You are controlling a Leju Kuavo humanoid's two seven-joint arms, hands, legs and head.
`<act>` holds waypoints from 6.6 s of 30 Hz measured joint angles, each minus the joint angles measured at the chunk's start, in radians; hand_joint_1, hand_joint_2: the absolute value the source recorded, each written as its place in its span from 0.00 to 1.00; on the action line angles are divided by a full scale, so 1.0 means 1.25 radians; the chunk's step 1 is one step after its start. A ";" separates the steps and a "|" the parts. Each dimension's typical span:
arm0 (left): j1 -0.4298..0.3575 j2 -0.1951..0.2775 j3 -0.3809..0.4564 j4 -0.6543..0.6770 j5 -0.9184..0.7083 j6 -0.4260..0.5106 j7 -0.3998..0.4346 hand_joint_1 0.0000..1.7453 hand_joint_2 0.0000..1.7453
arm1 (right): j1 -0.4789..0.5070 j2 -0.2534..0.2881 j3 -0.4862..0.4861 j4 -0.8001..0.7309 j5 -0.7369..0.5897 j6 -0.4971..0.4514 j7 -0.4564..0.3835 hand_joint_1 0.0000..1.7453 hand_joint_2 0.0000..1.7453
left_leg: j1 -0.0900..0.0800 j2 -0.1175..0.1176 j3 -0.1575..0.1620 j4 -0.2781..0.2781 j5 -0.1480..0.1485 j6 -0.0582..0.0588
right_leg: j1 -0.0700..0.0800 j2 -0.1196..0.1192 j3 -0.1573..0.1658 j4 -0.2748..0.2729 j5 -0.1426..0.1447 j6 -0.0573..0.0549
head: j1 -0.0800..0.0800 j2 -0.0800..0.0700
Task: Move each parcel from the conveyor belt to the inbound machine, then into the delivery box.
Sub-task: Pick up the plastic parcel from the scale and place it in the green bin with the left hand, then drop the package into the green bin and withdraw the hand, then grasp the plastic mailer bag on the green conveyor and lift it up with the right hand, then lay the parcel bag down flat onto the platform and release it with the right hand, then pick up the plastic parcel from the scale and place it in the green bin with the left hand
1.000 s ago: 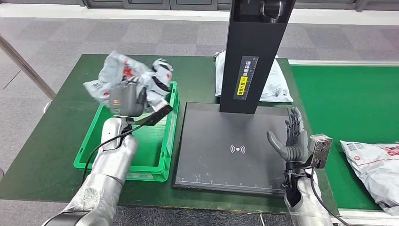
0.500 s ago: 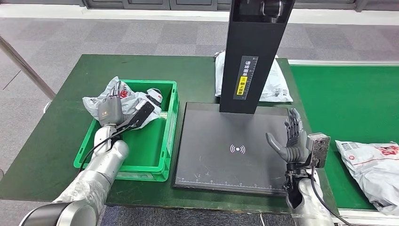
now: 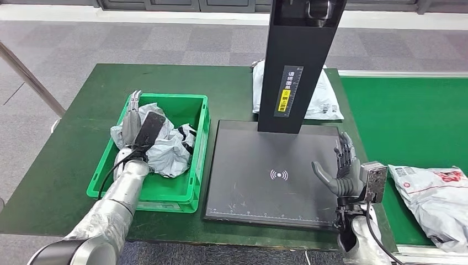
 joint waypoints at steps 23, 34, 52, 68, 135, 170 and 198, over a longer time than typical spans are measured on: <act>0.058 -0.057 -0.180 -0.129 0.484 -0.318 -0.023 0.00 1.00 | 0.024 -0.020 -0.057 -0.009 0.070 -0.063 0.014 0.00 1.00 | 0.000 -0.001 -0.003 0.001 0.000 0.001 | 0.000 -0.001 -0.001 -0.001 0.000 0.000 | 0.000 0.000; 0.063 -0.059 -0.258 -0.140 0.517 -0.313 -0.024 0.00 1.00 | 0.029 -0.020 -0.090 -0.009 0.080 -0.062 0.014 0.00 1.00 | 0.000 0.000 -0.003 0.000 0.000 0.001 | 0.000 -0.001 -0.002 -0.001 0.000 0.000 | 0.000 0.000; 0.072 -0.135 -0.659 -0.023 0.691 -0.169 -0.061 0.00 1.00 | -0.052 -0.232 -0.276 0.470 0.597 -0.510 0.293 0.00 1.00 | -0.003 -0.006 -0.006 0.002 -0.002 0.008 | -0.003 -0.007 -0.001 -0.005 0.000 0.006 | 0.000 0.000; 0.061 -0.136 -0.703 0.031 0.668 -0.165 -0.077 0.00 1.00 | -0.083 -0.295 -0.321 0.631 0.678 -0.496 0.398 0.00 1.00 | -0.002 -0.007 -0.005 0.003 -0.002 0.008 | -0.002 -0.009 0.002 -0.005 0.000 0.006 | 0.000 0.000; 0.019 -0.121 -0.642 0.056 0.657 -0.063 -0.149 0.00 1.00 | 0.042 -0.095 0.109 -0.141 0.175 -0.201 0.113 0.65 1.00 | 0.002 -0.002 -0.008 0.003 0.000 0.004 | 0.002 -0.003 -0.003 -0.002 0.002 0.004 | 0.000 0.000; 0.028 -0.115 -0.590 0.040 0.561 -0.066 -0.115 0.00 1.00 | -0.076 -0.087 0.281 0.169 0.293 -0.224 0.000 0.00 1.00 | 0.002 0.002 -0.002 0.003 0.001 0.004 | 0.002 0.000 0.002 -0.003 0.004 0.003 | 0.000 0.000; 0.018 -0.142 -0.808 0.149 0.149 -0.005 0.218 1.00 1.00 | -0.008 -0.064 -0.052 -0.017 -0.304 0.132 0.012 0.00 1.00 | 0.002 0.001 -0.006 0.003 0.000 0.004 | 0.002 0.000 -0.002 -0.002 0.003 0.003 | 0.000 0.000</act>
